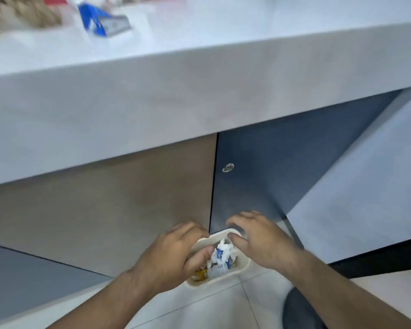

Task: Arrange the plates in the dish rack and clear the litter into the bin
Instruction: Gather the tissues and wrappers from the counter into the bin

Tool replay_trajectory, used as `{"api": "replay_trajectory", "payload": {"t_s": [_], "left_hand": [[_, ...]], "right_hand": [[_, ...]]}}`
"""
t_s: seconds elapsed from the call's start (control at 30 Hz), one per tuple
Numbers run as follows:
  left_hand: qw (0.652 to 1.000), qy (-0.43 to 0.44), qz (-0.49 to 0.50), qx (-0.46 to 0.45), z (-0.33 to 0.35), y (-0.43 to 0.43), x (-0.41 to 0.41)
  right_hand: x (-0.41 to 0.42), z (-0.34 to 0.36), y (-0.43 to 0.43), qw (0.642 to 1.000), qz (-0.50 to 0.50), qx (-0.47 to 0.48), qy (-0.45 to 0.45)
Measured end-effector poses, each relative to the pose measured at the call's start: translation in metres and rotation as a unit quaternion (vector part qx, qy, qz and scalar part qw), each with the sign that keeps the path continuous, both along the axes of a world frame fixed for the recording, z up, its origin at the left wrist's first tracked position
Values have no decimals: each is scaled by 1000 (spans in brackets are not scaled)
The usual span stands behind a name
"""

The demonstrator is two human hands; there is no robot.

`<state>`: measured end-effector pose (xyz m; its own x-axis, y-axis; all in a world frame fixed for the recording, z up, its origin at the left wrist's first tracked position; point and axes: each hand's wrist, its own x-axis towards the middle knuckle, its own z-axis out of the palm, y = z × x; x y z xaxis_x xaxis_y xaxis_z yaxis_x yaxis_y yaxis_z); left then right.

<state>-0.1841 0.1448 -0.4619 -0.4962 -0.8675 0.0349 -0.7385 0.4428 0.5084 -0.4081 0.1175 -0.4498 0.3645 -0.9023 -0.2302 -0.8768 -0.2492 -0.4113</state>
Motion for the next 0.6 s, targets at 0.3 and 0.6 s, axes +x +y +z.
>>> {"api": "replay_trajectory", "payload": {"t_s": [0.3,0.6], "left_hand": [[997,26,-13,-74,225,10,17],[990,47,42,-123,321,4,66]], "right_hand": [[25,227,11,995,-31,-70,-63],[65,332,12,990,-39,-121,-66]]}}
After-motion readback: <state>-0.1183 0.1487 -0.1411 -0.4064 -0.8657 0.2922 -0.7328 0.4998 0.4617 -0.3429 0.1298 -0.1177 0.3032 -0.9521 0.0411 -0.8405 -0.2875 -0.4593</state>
